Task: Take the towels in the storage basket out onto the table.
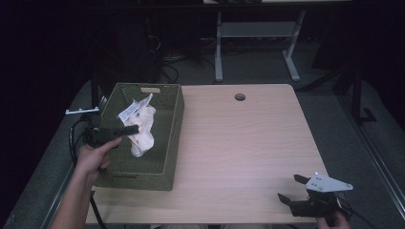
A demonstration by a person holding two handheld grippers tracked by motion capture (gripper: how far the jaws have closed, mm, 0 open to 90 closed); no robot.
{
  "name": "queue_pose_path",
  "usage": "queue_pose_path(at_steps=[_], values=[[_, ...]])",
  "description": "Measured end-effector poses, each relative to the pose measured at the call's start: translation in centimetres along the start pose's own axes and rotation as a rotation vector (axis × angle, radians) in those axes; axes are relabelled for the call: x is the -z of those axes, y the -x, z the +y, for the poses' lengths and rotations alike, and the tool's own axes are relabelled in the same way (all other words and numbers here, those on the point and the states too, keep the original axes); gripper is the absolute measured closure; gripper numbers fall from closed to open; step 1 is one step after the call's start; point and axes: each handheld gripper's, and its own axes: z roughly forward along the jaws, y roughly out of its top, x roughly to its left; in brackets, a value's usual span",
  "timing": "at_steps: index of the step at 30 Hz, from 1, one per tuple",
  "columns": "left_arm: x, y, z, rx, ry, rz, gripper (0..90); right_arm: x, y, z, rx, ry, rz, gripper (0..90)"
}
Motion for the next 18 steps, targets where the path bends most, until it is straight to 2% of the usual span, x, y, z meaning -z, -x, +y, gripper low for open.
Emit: queue_pose_path(at_steps=[7,14,18], values=[[-0.6,0.6,0.5,0.003,0.020,-0.041,70.8,0.0,0.2,-0.1,0.002,-0.002,0.004,13.9],[-1.0,1.1,0.9,0.005,0.029,-0.058,70.8,-0.1,0.1,-0.2,-0.006,-0.001,0.008,13.9],[-1.4,1.6,1.4,-0.005,0.023,-0.062,70.7,-0.1,0.0,-0.1,0.012,-0.003,0.007,13.9]])
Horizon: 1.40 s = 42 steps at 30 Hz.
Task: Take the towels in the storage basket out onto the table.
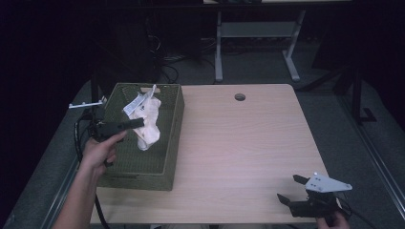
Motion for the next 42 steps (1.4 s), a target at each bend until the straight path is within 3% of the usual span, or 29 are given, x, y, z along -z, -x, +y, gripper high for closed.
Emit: queue_pose_path(at_steps=[14,33,42], values=[[-1.9,2.2,0.7,-0.035,-0.020,-0.058,70.8,0.1,0.1,0.0,-0.001,0.007,0.003,13.9],[-3.4,3.4,0.8,-0.060,-0.048,-0.089,70.7,0.1,0.1,0.0,-0.008,0.017,-0.001,13.9],[-5.2,4.5,0.9,-0.074,-0.074,-0.116,70.7,0.1,0.1,0.0,-0.014,0.014,0.002,13.9]])
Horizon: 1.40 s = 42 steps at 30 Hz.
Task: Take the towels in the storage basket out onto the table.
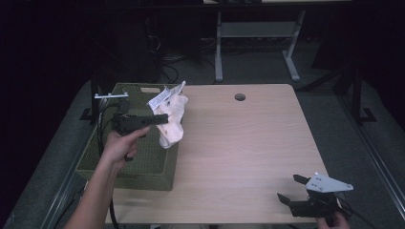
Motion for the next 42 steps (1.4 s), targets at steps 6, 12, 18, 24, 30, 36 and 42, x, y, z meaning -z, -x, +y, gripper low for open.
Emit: queue_pose_path(at_steps=[6,12,18,24,30,36,42], values=[[-1.3,0.6,0.1,-0.011,-0.013,-0.027,70.8,0.0,0.0,0.0,0.000,0.001,0.001,13.9],[-2.7,1.4,0.1,-0.035,-0.035,-0.056,70.7,0.0,0.0,0.0,0.004,0.003,0.002,13.9],[-3.6,1.9,0.1,-0.046,-0.050,-0.069,70.7,0.0,0.1,0.0,0.004,0.003,0.002,13.9],[-4.6,2.3,0.0,-0.061,-0.069,-0.083,70.7,0.0,0.1,0.0,0.002,0.006,0.004,13.9],[-5.9,2.8,-0.3,-0.072,-0.088,-0.100,70.8,0.1,0.1,0.0,0.006,0.009,0.004,13.9],[-7.2,3.2,-0.4,-0.072,-0.100,-0.109,70.7,0.1,0.2,0.0,0.001,0.007,0.004,13.9],[-8.9,3.1,-0.5,-0.064,-0.125,-0.103,70.7,0.1,0.2,0.0,0.000,0.013,0.006,13.9]])
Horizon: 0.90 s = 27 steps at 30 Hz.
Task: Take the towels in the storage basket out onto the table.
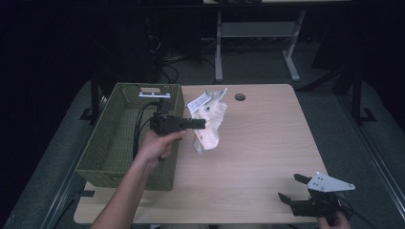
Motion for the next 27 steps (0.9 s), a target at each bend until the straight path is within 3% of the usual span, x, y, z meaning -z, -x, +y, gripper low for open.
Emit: queue_pose_path(at_steps=[6,27], values=[[-2.2,-0.5,-0.1,0.016,-0.023,0.003,70.7,0.1,0.1,0.0,-0.003,0.004,0.001,13.9],[-8.5,-1.2,-0.8,0.008,-0.097,0.028,69.6,0.0,-0.1,0.2,0.009,-0.007,0.002,13.9]])
